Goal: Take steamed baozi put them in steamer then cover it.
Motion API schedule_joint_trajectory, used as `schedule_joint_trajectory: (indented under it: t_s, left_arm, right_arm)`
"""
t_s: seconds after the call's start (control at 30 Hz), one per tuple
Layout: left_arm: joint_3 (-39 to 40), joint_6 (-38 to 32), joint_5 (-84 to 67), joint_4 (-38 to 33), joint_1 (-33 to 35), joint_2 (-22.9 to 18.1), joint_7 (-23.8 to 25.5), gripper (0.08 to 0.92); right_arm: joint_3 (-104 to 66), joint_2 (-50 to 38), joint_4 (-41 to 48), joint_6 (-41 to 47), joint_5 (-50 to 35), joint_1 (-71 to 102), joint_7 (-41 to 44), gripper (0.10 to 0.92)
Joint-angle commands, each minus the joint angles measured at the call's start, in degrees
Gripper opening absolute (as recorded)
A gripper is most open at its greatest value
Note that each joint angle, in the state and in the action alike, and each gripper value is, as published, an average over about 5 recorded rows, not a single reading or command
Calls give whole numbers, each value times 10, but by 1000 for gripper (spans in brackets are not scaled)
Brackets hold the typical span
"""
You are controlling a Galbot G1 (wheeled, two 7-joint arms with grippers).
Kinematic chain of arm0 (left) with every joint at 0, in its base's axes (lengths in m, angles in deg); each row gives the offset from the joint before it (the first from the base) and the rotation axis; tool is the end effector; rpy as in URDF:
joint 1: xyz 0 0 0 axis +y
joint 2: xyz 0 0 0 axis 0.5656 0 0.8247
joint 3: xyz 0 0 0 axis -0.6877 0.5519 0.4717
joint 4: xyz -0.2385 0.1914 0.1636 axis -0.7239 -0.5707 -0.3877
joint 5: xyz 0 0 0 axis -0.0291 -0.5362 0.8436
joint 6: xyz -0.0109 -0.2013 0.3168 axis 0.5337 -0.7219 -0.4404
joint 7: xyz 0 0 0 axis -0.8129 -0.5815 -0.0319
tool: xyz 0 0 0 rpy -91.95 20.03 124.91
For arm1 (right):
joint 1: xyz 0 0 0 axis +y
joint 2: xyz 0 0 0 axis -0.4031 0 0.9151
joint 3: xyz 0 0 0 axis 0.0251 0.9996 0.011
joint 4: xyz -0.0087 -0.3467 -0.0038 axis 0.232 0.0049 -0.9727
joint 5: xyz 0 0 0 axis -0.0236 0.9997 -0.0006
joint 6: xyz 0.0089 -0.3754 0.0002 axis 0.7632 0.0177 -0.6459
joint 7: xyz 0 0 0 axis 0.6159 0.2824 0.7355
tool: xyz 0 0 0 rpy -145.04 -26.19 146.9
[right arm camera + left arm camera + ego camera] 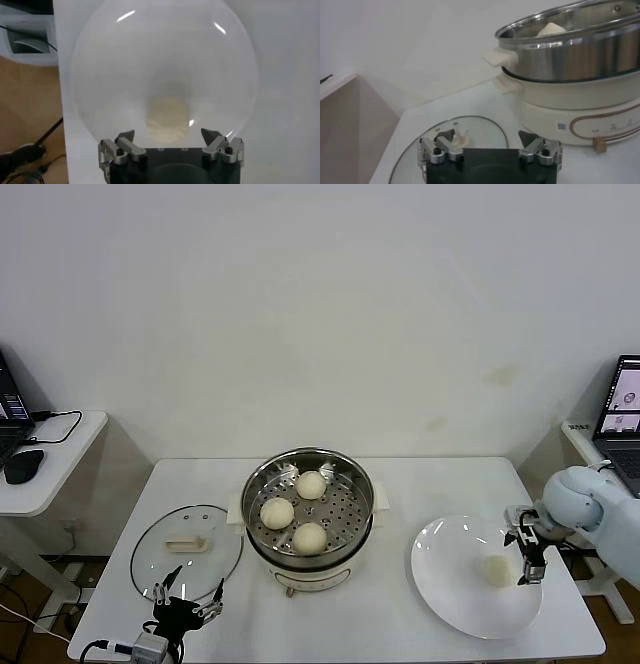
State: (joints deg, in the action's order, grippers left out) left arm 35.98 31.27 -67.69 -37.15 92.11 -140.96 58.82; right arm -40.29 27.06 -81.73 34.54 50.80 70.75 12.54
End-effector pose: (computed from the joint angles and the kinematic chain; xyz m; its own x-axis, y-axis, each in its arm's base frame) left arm 0.1659 0.0760 -0.3117 -0.9203 0.0531 0.3876 0.1726 0.9443 0.2803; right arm 0.4481 -0.2055 -0.2068 -0.0681 0.0375 0.9970 -0.9971 0.0309 -0.0693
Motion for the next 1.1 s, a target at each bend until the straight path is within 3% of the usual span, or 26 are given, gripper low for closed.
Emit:
schedule_joint_trajectory:
  t_s: [0.03,1.1]
  left_arm:
    - [-1,1,1,2,-1,1,1,823]
    - [-1,2,3,8,-5,0,1,823]
  right_arm:
    - [-19,16,27,-8,11,30,-9,823]
    - [-16,46,50,-24,17,36,-33,823]
